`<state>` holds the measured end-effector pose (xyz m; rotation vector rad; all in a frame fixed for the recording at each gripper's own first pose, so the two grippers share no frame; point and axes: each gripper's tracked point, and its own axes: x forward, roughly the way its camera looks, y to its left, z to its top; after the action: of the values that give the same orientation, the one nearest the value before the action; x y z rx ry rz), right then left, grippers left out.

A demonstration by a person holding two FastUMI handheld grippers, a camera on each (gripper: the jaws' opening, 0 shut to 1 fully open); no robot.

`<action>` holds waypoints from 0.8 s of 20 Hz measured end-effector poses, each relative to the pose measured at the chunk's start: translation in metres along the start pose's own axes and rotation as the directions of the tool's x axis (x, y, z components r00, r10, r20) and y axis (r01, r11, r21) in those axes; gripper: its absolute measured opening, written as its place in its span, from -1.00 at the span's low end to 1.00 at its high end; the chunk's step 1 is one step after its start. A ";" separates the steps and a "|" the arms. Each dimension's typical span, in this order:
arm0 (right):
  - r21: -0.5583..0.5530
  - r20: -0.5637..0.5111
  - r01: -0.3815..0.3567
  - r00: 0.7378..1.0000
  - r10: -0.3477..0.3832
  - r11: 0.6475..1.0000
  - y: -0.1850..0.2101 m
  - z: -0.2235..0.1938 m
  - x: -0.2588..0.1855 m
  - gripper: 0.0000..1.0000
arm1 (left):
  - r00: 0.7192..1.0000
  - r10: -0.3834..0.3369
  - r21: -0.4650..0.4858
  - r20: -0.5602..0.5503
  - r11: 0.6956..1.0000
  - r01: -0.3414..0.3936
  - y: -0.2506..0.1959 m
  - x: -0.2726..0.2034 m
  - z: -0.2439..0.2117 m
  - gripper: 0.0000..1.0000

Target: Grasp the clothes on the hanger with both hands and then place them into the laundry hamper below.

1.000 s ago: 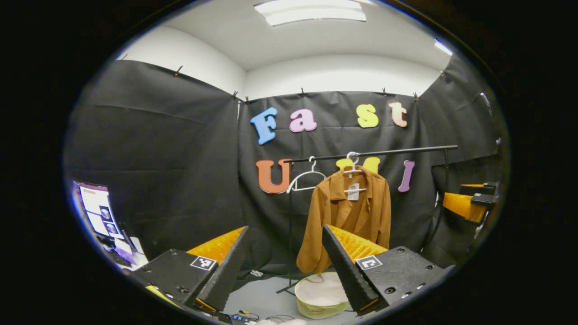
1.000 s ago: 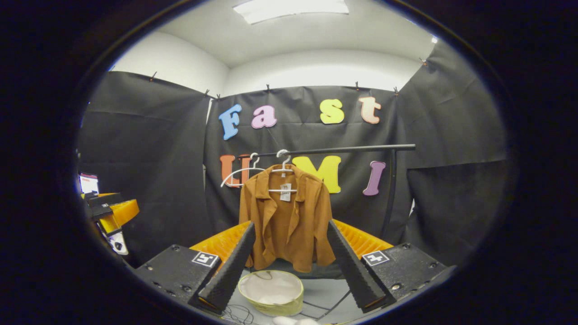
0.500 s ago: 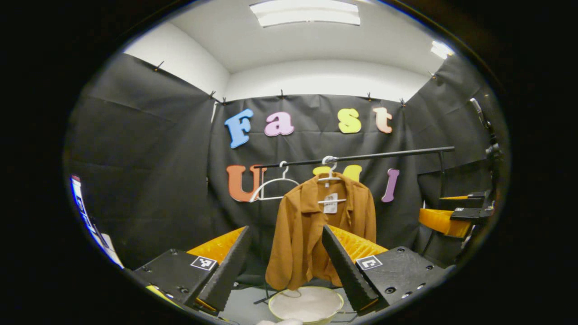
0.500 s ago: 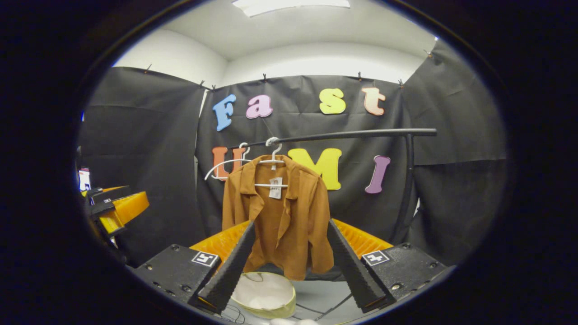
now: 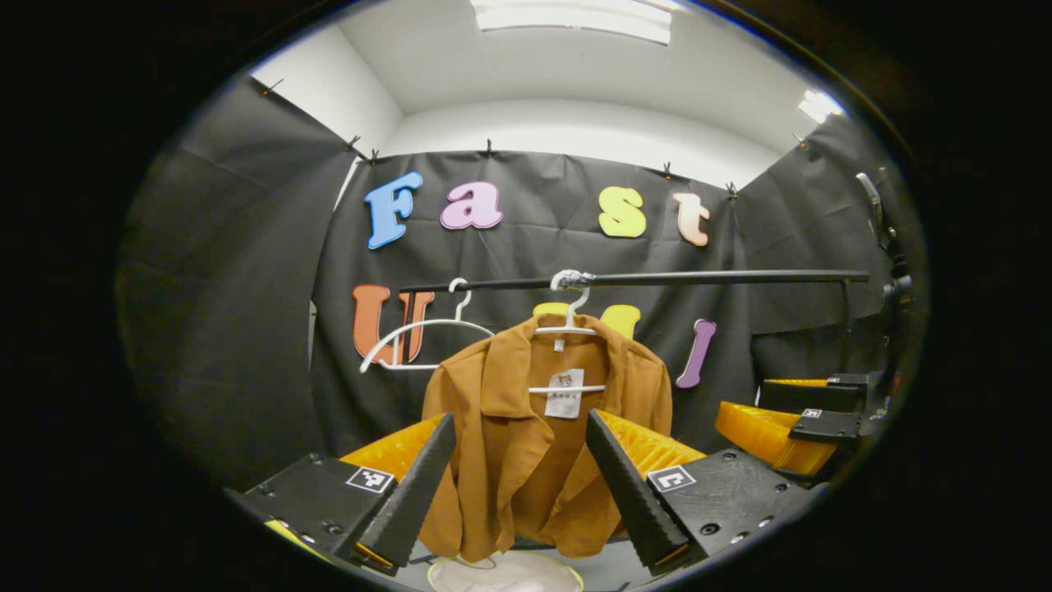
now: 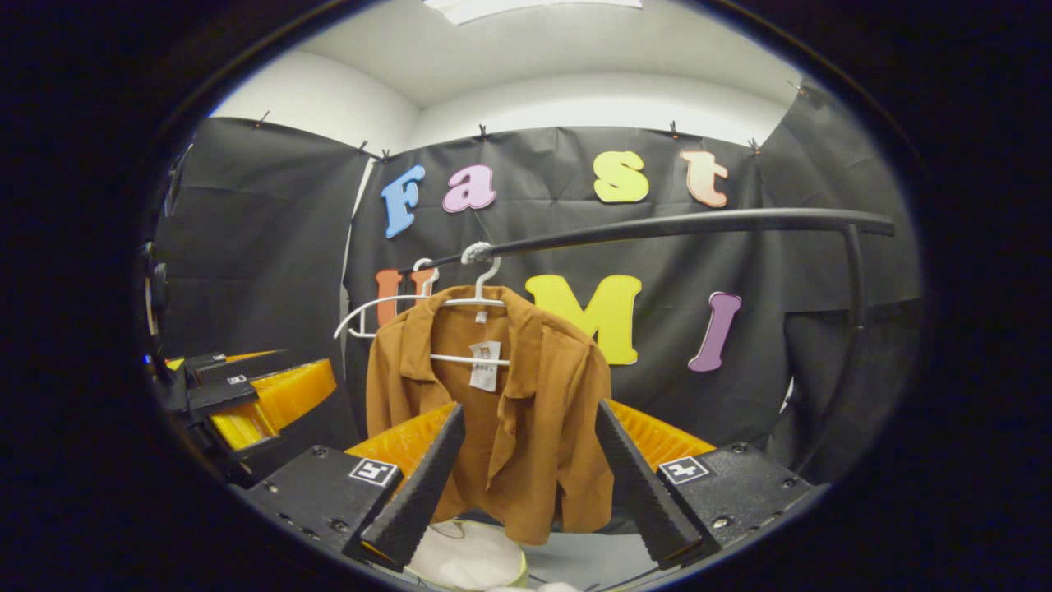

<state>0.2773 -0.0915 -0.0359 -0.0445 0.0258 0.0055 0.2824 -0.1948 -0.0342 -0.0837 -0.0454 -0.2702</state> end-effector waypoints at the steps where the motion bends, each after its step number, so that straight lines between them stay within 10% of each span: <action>1: -0.002 0.001 -0.004 1.000 0.004 1.000 -0.002 0.001 0.014 1.00 | 1.000 0.001 -0.001 -0.007 1.000 -0.001 -0.001 0.015 -0.004 1.00; 16: 0.022 -0.058 -0.104 0.993 0.105 0.994 0.014 -0.016 0.164 0.72 | 0.992 0.072 -0.001 -0.107 0.997 -0.072 0.019 0.155 -0.048 0.93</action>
<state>0.4404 -0.0769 -0.0566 -0.0247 0.0870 0.1087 0.4383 -0.2214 -0.0750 -0.0759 0.0642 -0.2022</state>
